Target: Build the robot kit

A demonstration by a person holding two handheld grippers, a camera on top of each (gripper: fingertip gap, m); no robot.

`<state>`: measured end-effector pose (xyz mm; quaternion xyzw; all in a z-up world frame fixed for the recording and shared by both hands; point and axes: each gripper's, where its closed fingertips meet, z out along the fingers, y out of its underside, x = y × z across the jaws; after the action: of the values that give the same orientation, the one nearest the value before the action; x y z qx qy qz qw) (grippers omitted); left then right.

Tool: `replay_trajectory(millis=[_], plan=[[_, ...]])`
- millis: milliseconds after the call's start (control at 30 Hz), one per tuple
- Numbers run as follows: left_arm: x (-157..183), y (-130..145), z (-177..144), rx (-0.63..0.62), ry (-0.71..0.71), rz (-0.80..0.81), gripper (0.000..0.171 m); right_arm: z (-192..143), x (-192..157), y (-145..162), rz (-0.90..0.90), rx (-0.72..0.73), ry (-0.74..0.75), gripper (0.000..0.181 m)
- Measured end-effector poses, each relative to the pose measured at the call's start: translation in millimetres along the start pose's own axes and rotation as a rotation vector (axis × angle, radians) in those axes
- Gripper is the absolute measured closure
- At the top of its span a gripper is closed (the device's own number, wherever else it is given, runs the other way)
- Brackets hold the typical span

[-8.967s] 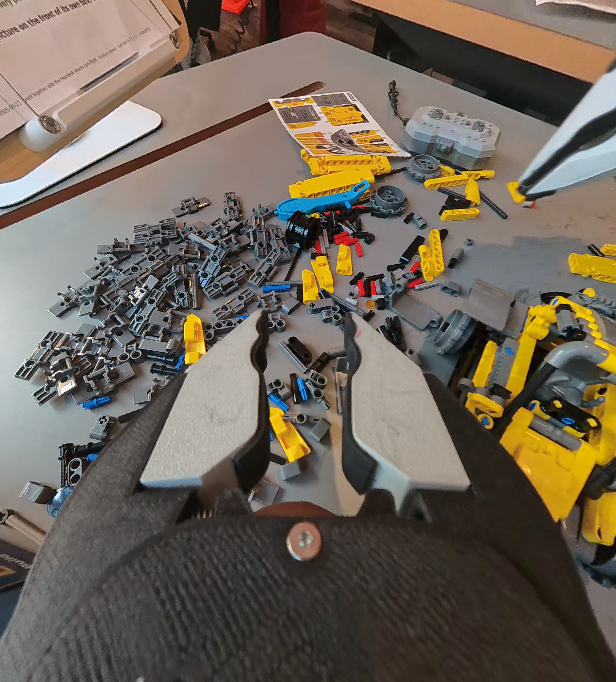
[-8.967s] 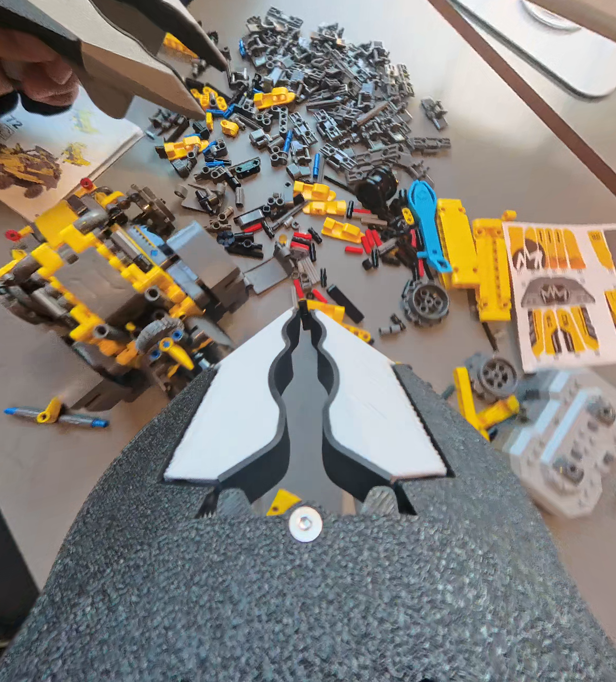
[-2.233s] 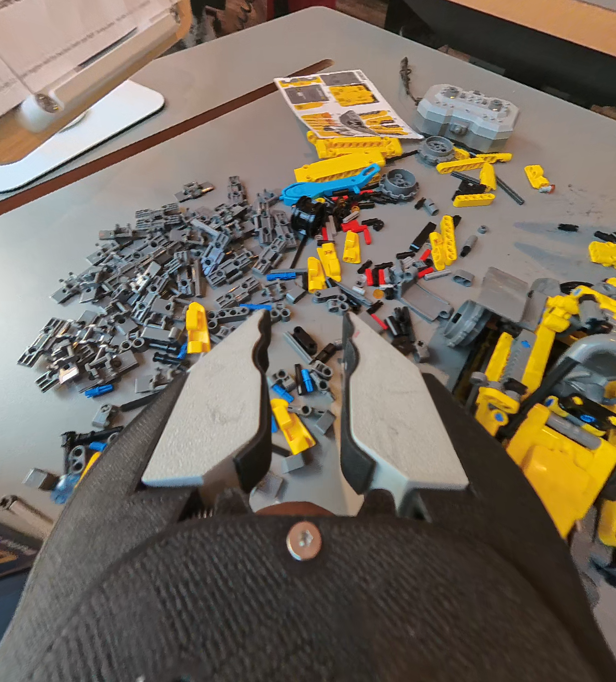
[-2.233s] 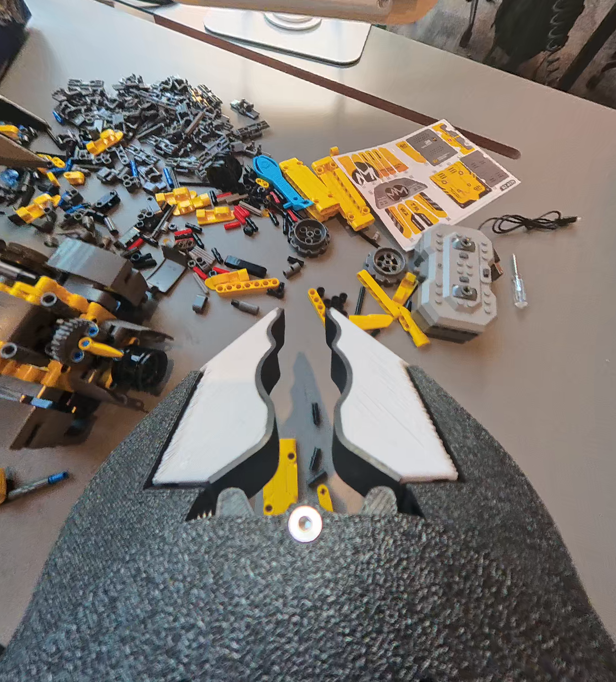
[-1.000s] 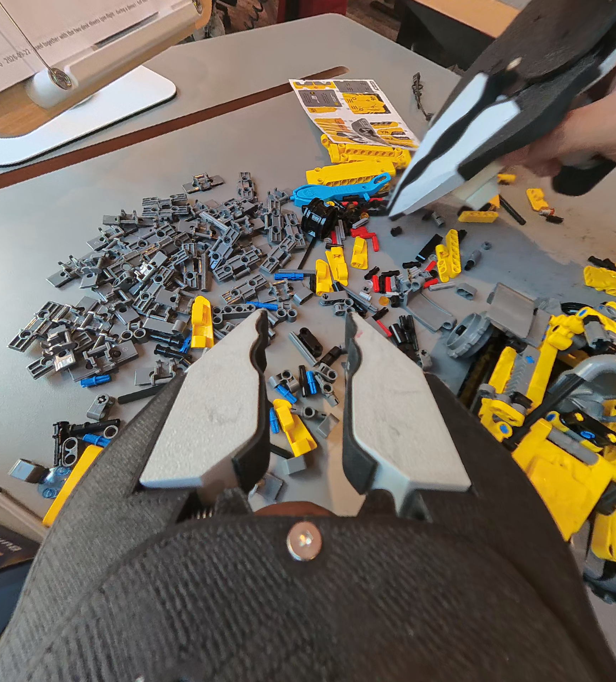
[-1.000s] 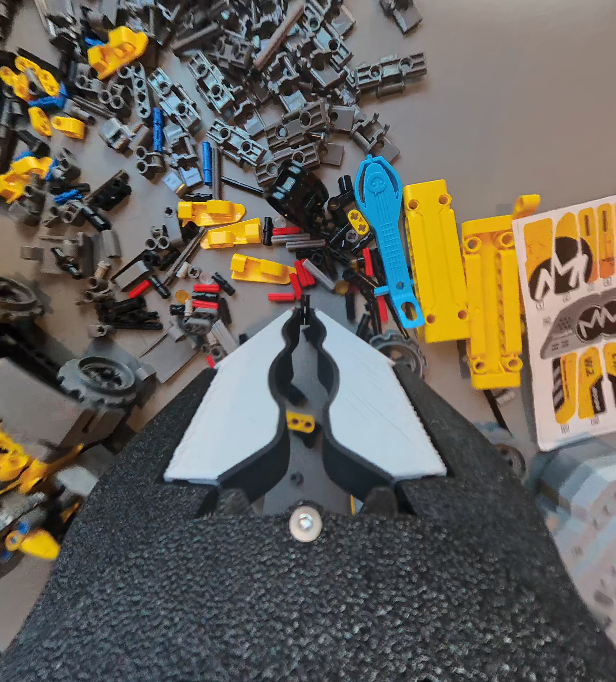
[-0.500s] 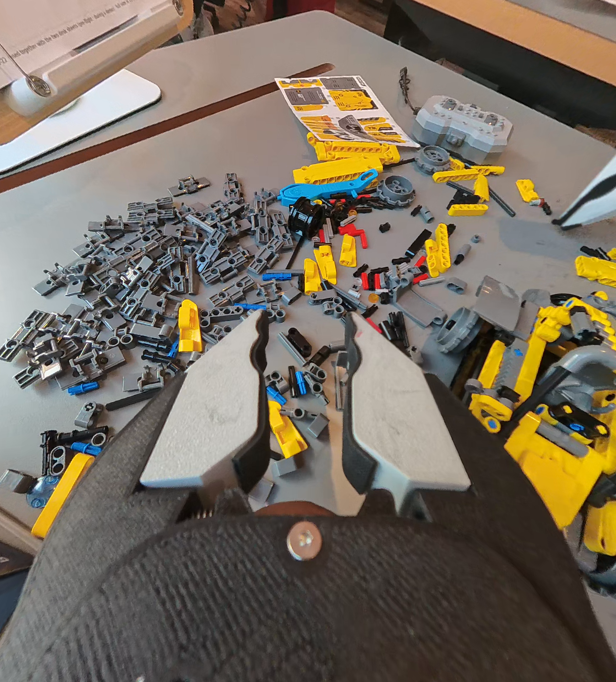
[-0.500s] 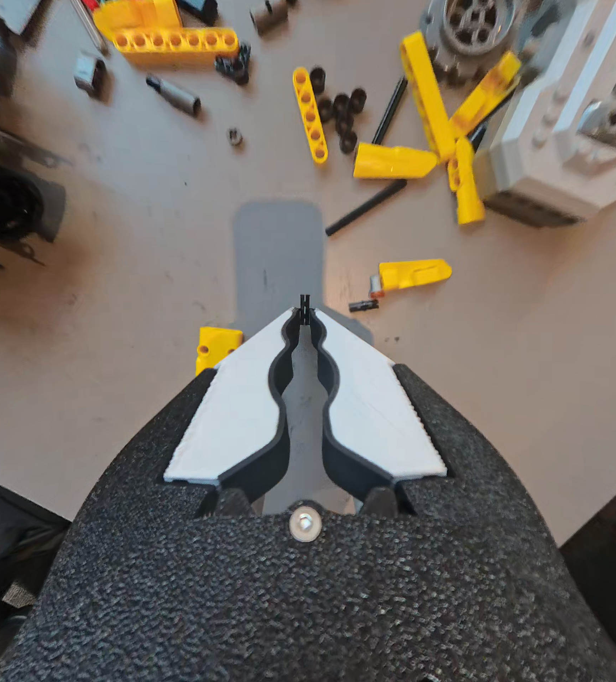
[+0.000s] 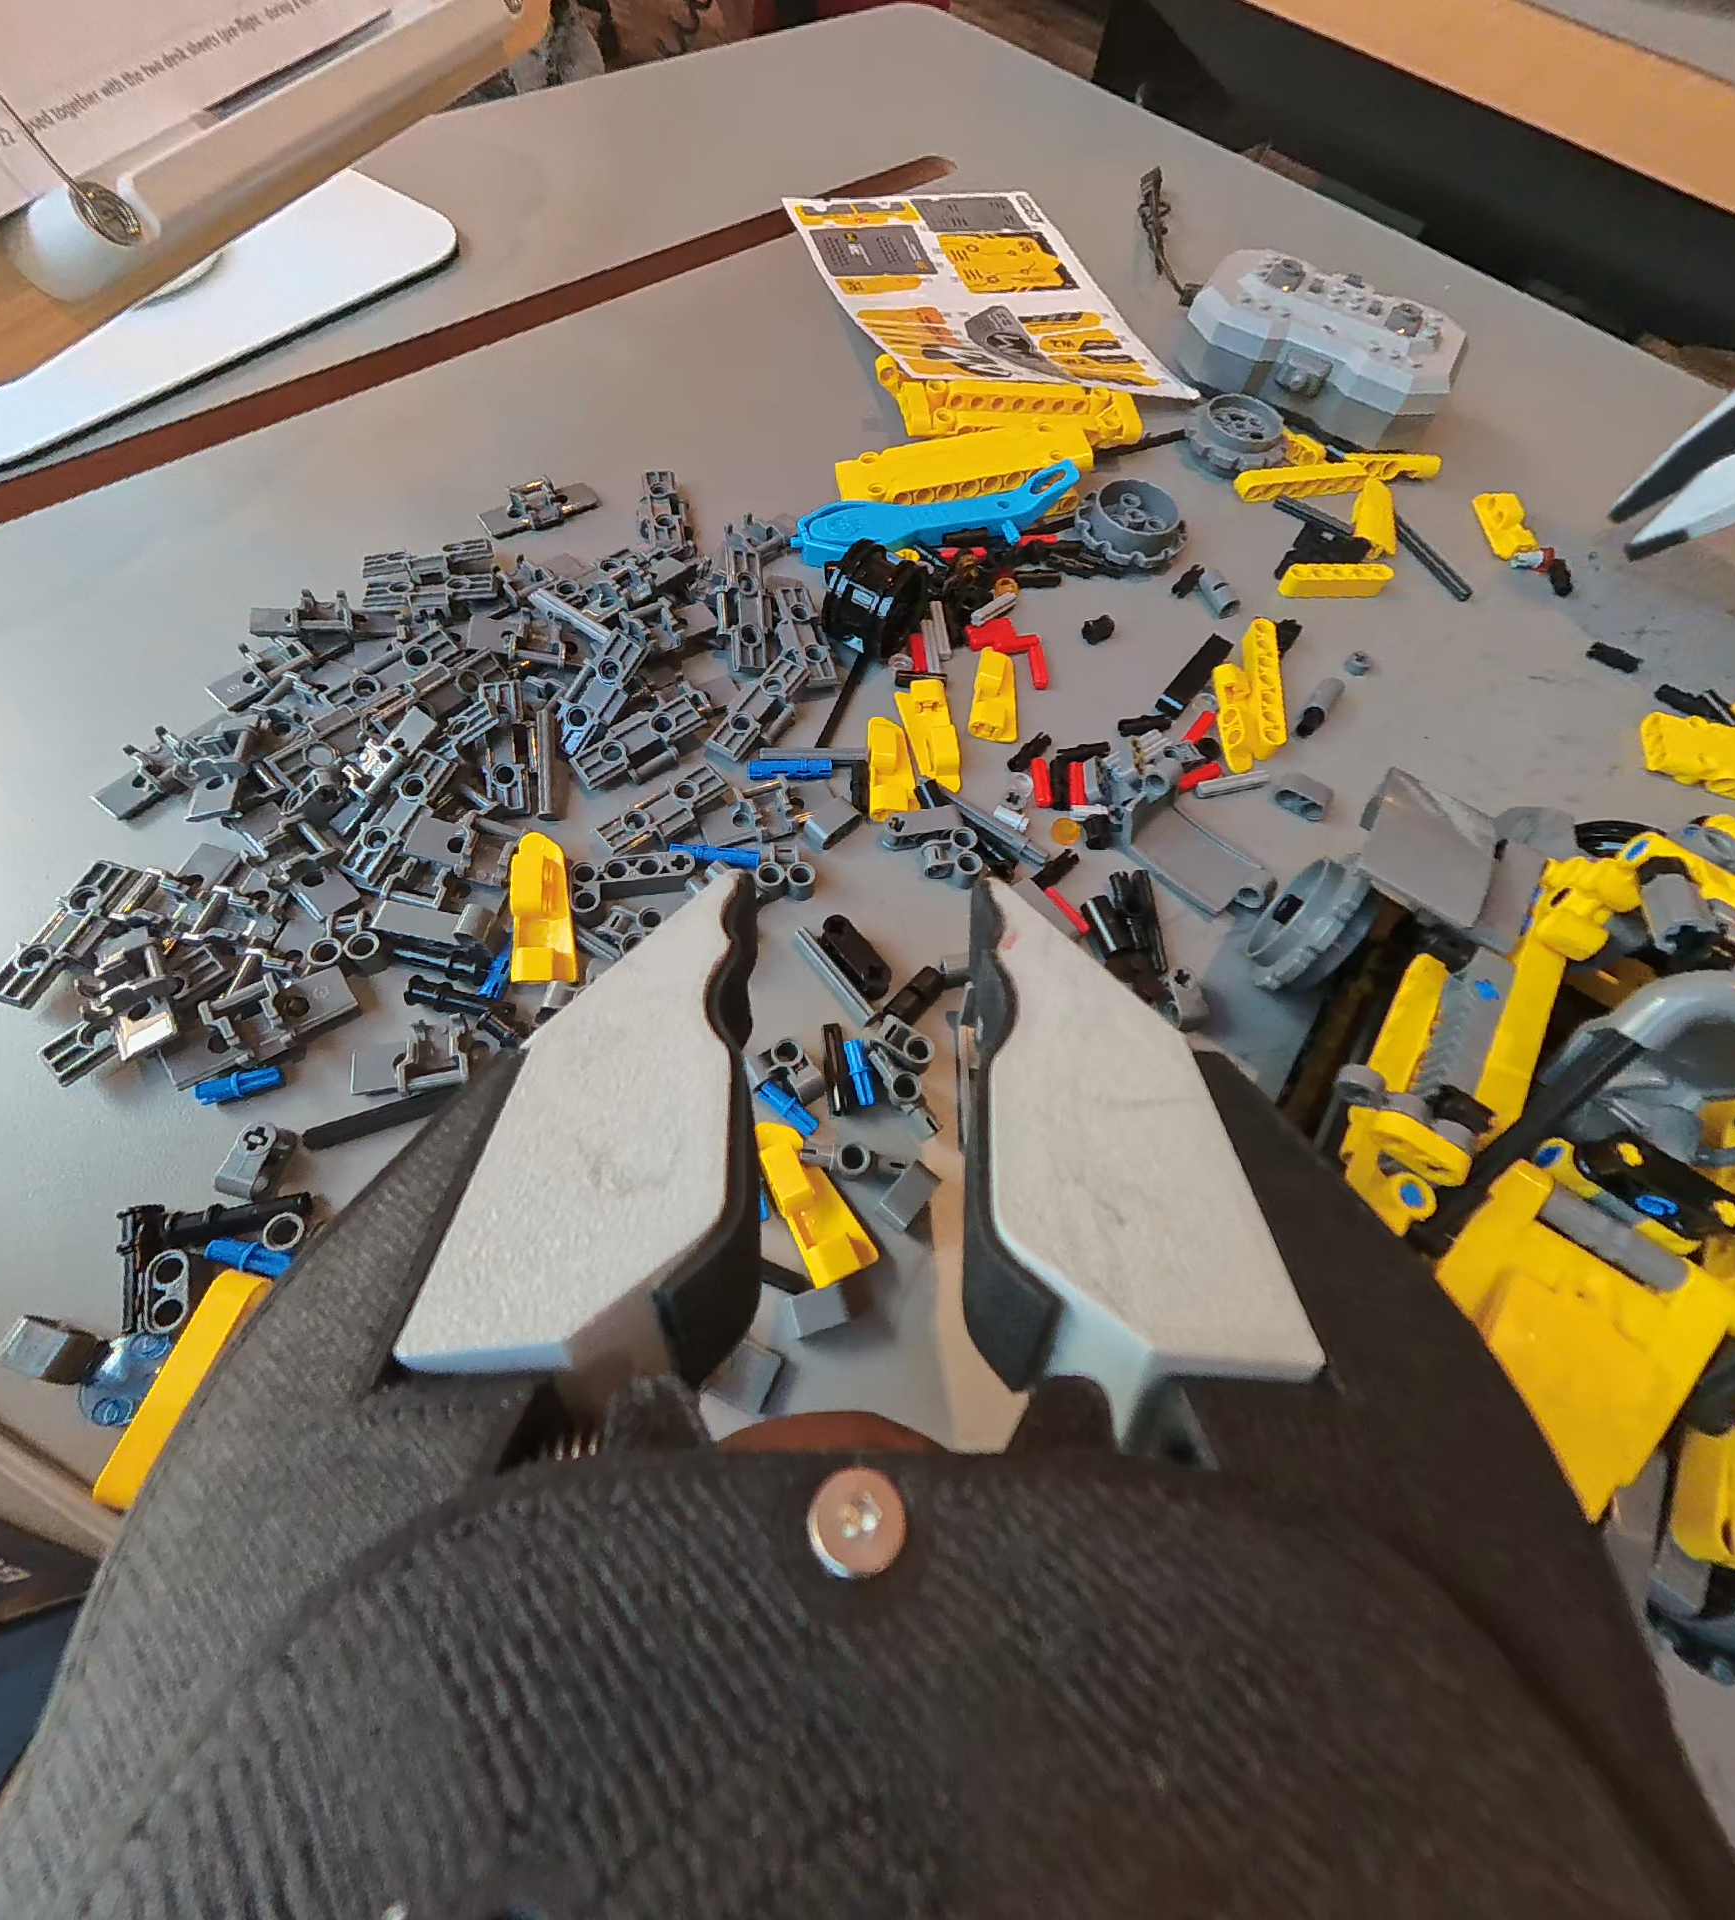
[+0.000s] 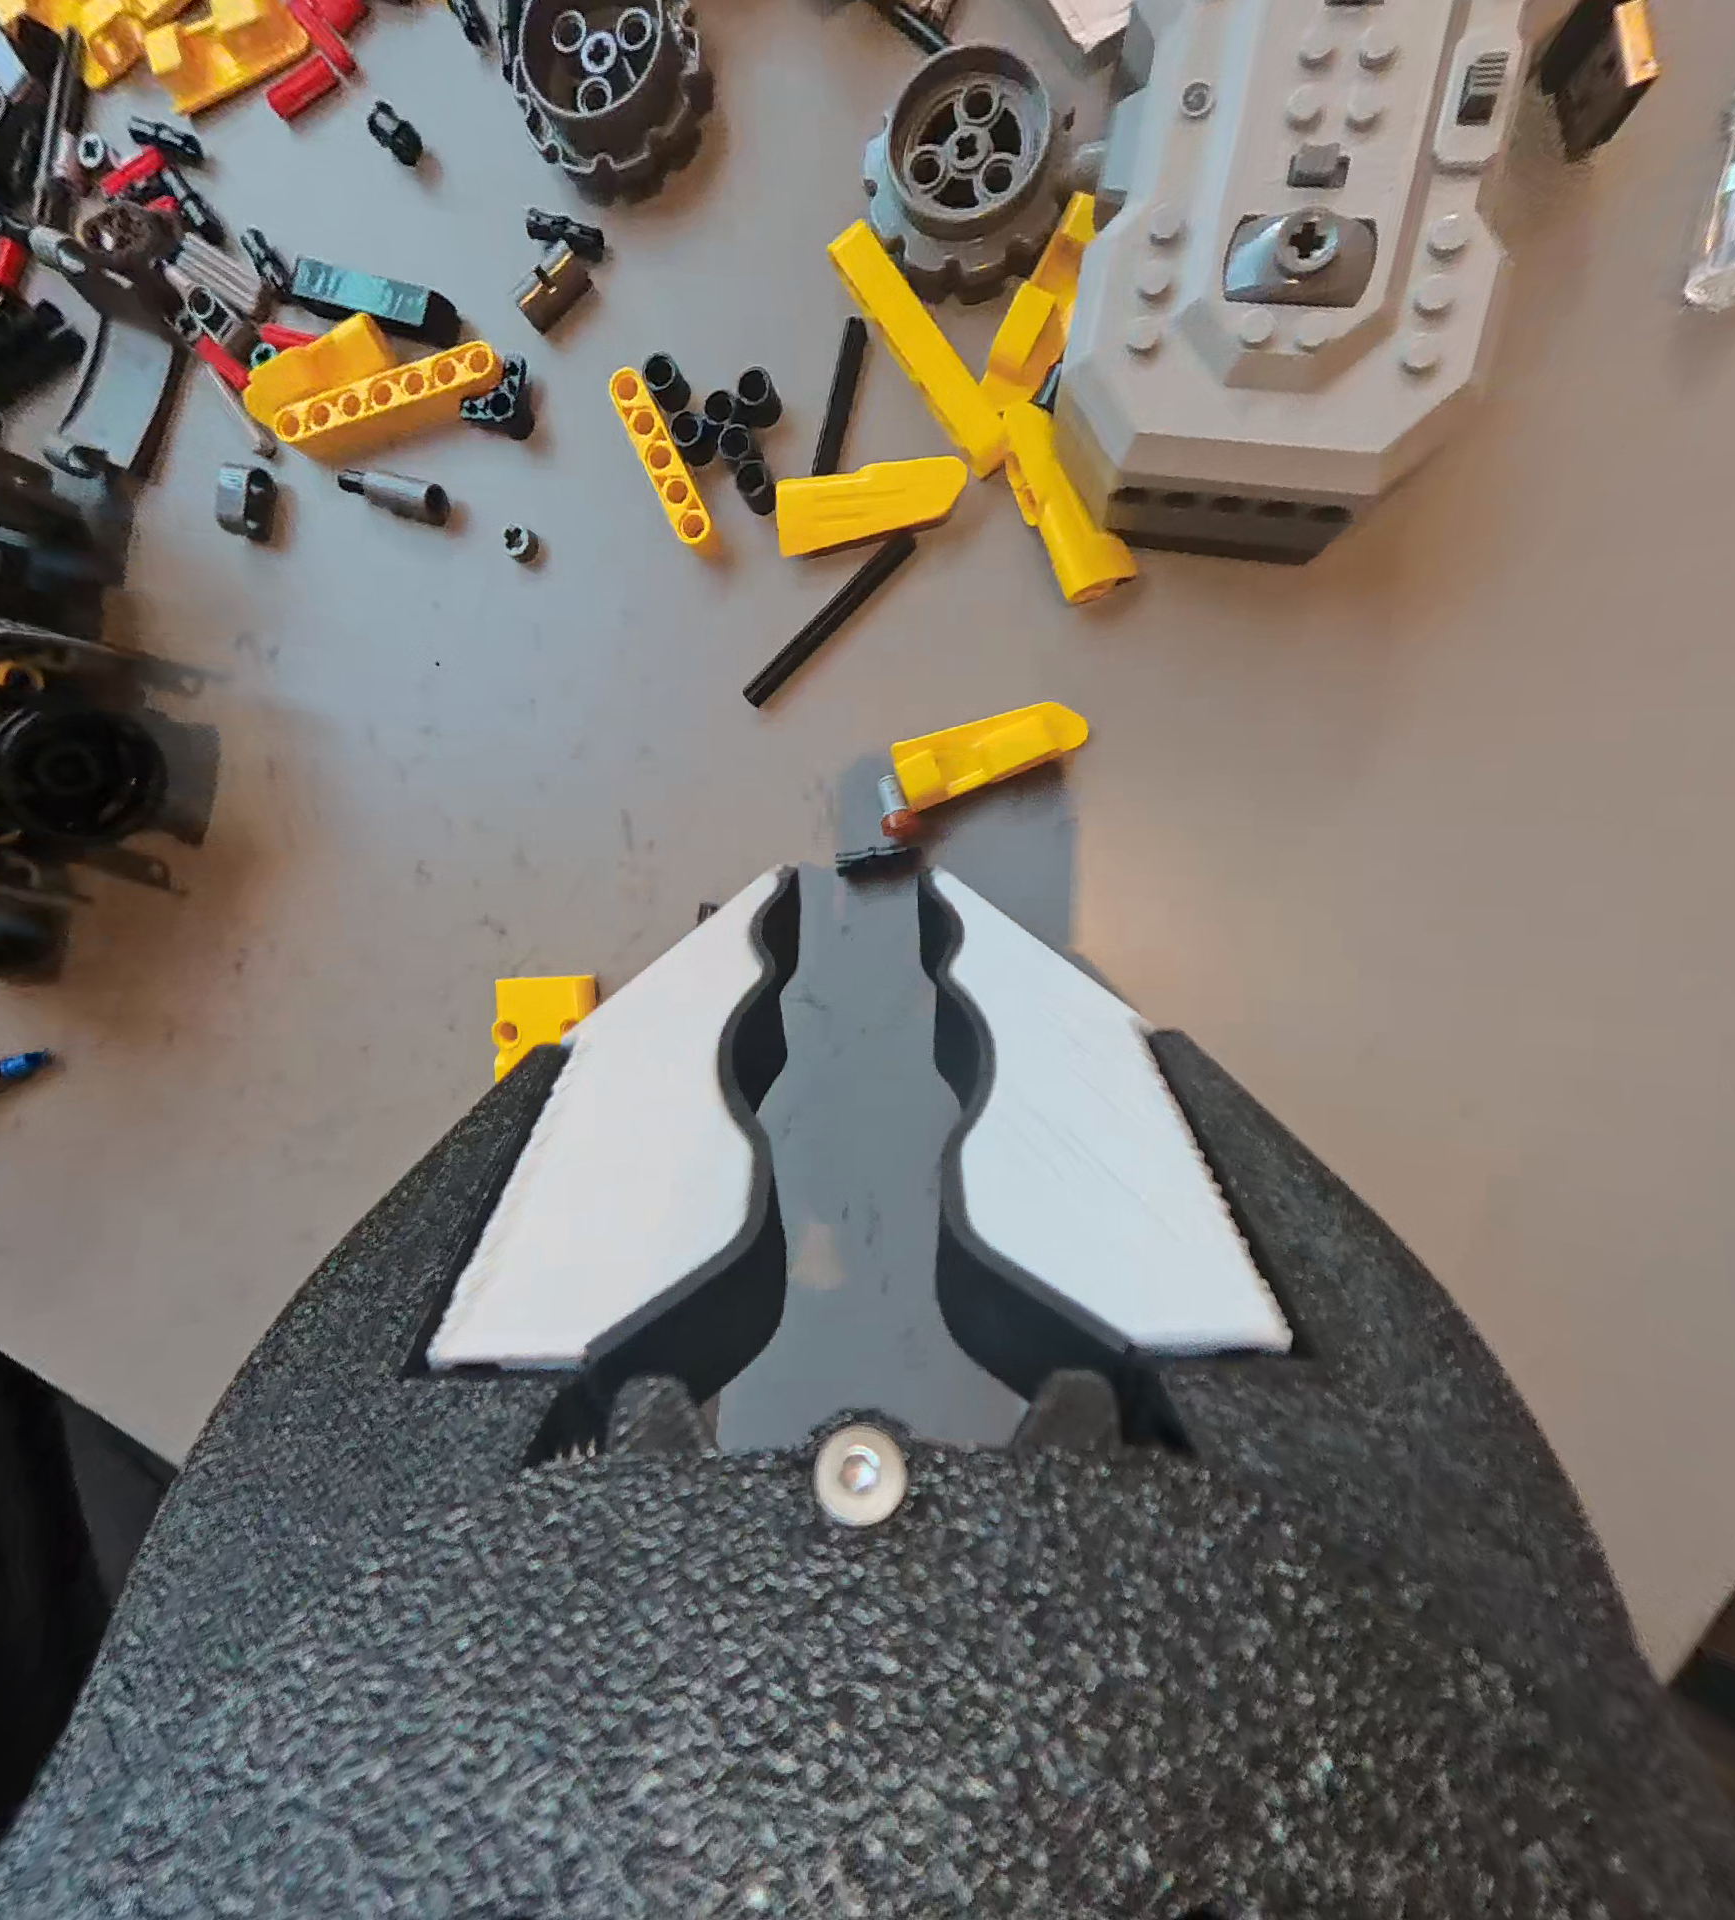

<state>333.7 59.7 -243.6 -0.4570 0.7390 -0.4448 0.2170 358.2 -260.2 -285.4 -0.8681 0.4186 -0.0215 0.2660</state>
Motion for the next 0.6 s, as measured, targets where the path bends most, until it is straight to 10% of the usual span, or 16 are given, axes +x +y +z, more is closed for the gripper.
replay_trajectory(millis=[600], plan=[[-1,2,2,-0.009,0.002,-0.005,0.134,16,-15,15,-0.076,-0.063,-0.065,0.168]])
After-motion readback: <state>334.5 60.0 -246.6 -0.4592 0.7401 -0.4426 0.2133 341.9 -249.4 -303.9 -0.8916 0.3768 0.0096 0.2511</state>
